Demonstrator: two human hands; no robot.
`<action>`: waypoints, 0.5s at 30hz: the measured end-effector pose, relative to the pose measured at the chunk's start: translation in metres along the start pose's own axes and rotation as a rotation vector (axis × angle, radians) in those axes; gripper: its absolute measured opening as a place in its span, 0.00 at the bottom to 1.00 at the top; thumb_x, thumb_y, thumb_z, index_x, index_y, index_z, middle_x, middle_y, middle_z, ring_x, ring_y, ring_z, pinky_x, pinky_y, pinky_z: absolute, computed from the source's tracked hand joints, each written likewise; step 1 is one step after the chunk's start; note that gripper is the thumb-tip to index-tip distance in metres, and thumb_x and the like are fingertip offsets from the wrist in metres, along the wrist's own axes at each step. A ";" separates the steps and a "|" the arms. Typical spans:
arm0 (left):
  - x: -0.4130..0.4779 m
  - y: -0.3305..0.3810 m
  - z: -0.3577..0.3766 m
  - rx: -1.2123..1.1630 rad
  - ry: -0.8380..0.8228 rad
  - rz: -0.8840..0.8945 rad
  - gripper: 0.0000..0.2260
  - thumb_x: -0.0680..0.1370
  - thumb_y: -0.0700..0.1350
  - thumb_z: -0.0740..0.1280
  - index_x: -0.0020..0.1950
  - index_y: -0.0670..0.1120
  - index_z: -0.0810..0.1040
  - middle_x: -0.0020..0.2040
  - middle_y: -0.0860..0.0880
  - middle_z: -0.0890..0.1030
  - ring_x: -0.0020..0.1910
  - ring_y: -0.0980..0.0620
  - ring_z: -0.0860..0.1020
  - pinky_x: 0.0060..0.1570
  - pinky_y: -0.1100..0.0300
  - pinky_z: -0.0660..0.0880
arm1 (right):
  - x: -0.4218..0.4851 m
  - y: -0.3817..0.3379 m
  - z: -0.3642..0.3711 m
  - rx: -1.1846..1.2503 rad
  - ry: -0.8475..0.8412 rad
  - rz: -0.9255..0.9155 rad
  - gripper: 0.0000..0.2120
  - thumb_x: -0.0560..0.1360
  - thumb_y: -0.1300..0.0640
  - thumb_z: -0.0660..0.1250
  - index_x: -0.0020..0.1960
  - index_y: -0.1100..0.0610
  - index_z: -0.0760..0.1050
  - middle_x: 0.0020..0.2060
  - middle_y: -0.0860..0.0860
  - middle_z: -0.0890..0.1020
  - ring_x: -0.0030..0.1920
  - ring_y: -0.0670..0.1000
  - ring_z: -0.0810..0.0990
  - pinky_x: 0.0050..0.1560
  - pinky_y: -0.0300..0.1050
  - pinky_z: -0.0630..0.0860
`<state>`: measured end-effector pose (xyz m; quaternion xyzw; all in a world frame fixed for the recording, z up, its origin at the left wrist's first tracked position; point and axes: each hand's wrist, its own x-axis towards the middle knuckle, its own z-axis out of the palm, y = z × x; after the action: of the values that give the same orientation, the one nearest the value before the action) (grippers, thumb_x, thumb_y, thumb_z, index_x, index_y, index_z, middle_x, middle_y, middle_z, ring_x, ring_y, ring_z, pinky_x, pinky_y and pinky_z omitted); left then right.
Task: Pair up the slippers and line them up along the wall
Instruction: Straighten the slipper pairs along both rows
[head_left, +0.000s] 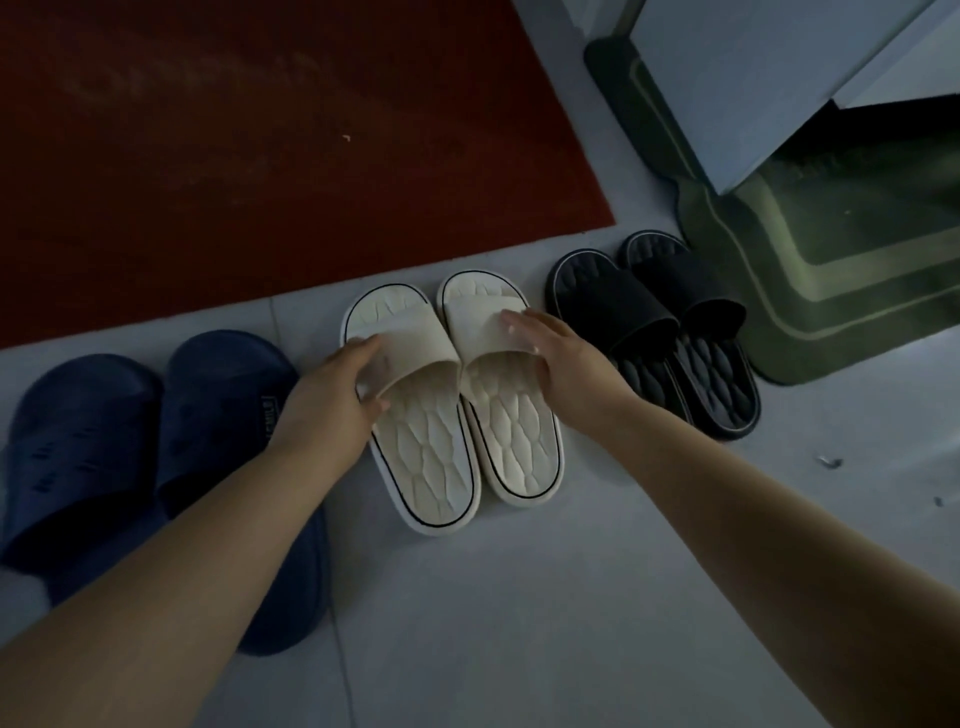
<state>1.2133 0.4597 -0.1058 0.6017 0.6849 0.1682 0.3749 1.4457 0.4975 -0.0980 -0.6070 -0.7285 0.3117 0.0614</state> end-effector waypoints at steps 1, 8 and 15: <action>0.001 -0.001 0.001 -0.008 0.000 0.003 0.28 0.75 0.40 0.66 0.73 0.50 0.59 0.73 0.48 0.64 0.69 0.49 0.67 0.61 0.64 0.59 | 0.000 -0.001 0.001 -0.004 0.019 -0.020 0.28 0.75 0.68 0.54 0.71 0.48 0.61 0.73 0.52 0.63 0.69 0.55 0.67 0.64 0.42 0.65; -0.003 -0.004 -0.010 -0.083 -0.108 0.004 0.31 0.74 0.42 0.67 0.74 0.51 0.57 0.75 0.49 0.61 0.69 0.50 0.66 0.64 0.62 0.61 | -0.002 -0.019 0.004 -0.157 0.016 0.029 0.30 0.73 0.66 0.59 0.72 0.50 0.59 0.73 0.55 0.61 0.70 0.61 0.62 0.65 0.51 0.64; -0.034 -0.064 -0.122 0.241 -0.066 0.078 0.37 0.67 0.51 0.74 0.72 0.54 0.60 0.73 0.50 0.65 0.70 0.50 0.64 0.67 0.58 0.59 | -0.011 -0.129 0.051 -0.212 -0.219 -0.345 0.33 0.70 0.53 0.68 0.72 0.50 0.59 0.73 0.53 0.61 0.72 0.56 0.59 0.67 0.54 0.63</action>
<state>1.0812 0.4398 -0.0579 0.6739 0.6635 0.0792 0.3153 1.3155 0.4591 -0.0672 -0.4389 -0.8525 0.2822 -0.0295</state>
